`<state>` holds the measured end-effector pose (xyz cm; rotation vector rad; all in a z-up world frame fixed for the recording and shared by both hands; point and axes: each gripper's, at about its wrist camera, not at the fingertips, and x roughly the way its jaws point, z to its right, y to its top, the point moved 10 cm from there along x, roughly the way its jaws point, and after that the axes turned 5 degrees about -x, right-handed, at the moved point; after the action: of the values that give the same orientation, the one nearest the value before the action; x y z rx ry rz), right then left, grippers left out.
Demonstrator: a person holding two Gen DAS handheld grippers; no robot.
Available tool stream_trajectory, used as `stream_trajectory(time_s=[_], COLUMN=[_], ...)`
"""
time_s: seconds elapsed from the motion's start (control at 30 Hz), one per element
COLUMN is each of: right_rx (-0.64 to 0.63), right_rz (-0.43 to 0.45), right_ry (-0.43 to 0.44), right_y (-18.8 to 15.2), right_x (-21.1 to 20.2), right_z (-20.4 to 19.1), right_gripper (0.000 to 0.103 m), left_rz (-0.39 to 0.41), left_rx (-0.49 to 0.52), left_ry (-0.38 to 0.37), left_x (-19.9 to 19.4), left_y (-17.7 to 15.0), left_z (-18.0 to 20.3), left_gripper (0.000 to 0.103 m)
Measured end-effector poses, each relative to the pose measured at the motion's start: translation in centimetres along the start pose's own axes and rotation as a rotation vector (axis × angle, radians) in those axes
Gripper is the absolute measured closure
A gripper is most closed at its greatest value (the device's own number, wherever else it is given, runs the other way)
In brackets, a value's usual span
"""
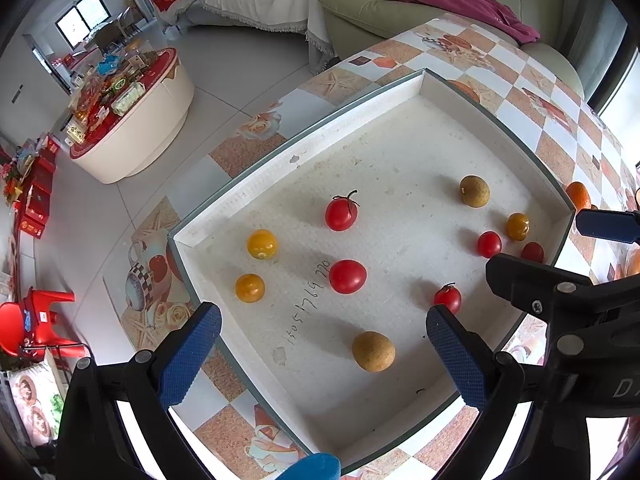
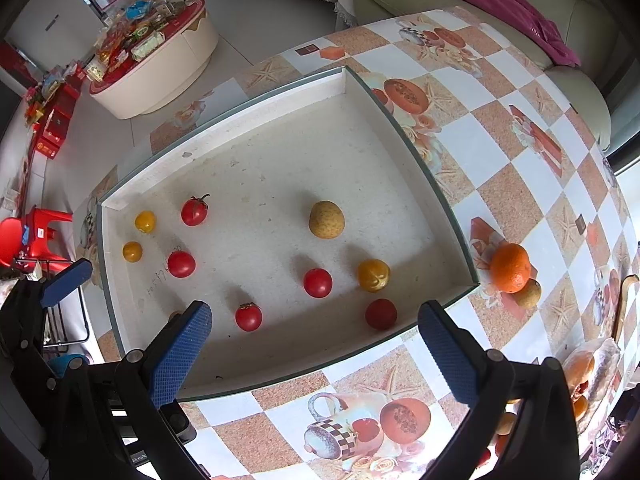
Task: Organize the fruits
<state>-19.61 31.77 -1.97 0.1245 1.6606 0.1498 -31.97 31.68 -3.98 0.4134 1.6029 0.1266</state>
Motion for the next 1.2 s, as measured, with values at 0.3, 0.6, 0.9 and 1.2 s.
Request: stream_trajectory(time_s=[0.3,0.6,0.9,1.2], right_rx=[-0.006,-0.009,-0.011,-0.017], right_rz=[-0.002,-0.004,-0.007,-0.009], right_ry=[0.002,0.004,0.004,0.006], right_y=[-0.1,-0.2,-0.4,-0.6], right_x=[-0.2,-0.2,-0.2,-0.1], right_z=[-0.4,-0.8,-1.0,-1.4], right_gripper=[0.0,0.0,0.0,0.0], left_rz=[0.002,0.006,0.004,0.005], left_rx=[0.003,0.007,0.012,0.019], left_ry=[0.002,0.005,0.006,0.006], left_x=[-0.1,-0.2,-0.2,-0.2], left_y=[-0.2,-0.4,-0.5,-0.5], left_z=[-0.2,-0.4,-0.5,-0.4], left_gripper=[0.0,0.0,0.0,0.0])
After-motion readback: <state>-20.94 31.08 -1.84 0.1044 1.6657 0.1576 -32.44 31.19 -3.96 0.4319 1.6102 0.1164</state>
